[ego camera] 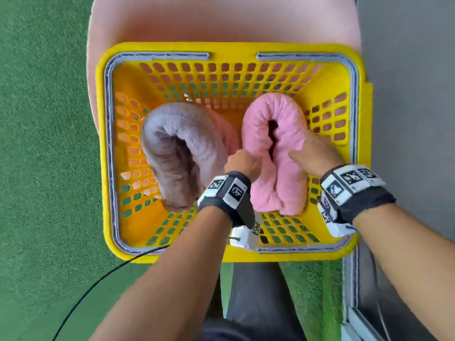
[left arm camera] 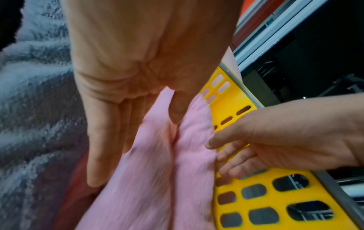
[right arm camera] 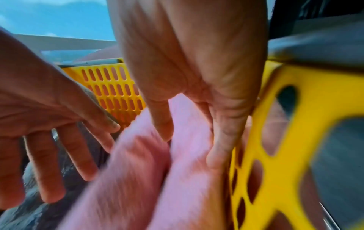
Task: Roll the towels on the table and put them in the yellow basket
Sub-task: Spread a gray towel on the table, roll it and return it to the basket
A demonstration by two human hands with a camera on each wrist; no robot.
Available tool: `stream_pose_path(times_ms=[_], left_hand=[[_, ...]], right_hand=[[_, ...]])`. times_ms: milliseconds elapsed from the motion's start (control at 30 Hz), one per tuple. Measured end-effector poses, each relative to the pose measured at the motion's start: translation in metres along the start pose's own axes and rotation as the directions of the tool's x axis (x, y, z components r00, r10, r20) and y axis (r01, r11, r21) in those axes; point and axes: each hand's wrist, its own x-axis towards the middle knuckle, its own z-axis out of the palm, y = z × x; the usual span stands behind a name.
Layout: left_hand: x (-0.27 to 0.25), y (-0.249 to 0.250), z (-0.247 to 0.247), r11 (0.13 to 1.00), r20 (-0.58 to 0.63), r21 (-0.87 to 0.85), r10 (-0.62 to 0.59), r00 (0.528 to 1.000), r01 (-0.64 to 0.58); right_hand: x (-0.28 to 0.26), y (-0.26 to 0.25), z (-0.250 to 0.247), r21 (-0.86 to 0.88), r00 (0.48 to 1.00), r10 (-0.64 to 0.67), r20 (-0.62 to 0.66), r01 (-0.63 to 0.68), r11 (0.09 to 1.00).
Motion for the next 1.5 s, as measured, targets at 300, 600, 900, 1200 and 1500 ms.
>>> stream_pose_path(times_ms=[300,600,900,1200,1500], left_hand=[[0.022,-0.126,-0.083,0.95,-0.173,-0.166,-0.292,0.941,0.265],[0.033,-0.126,-0.099,0.941,-0.325,-0.291,-0.268,0.907,0.173],[-0.019,-0.061,-0.07,0.953,-0.109,-0.274,0.102,0.989,-0.129],[-0.008,-0.045,-0.048,0.955,0.052,-0.294,0.066,0.996,-0.048],[0.093,-0.134,-0.101,0.905,-0.069,-0.38,-0.237,0.969,0.194]], right_hand=[[-0.014,-0.105,0.075,0.117,0.936,-0.248,0.251,0.225,0.967],[-0.017,-0.135,0.101,0.276,0.986,-0.126,0.107,0.092,0.957],[-0.064,-0.051,0.003,0.365,0.992,-0.088,-0.088,0.115,0.924],[-0.069,-0.021,-0.013,0.176,0.924,-0.174,-0.341,0.245,0.953],[0.009,-0.148,0.115,0.177,0.939,-0.157,0.306,0.105,0.979]])
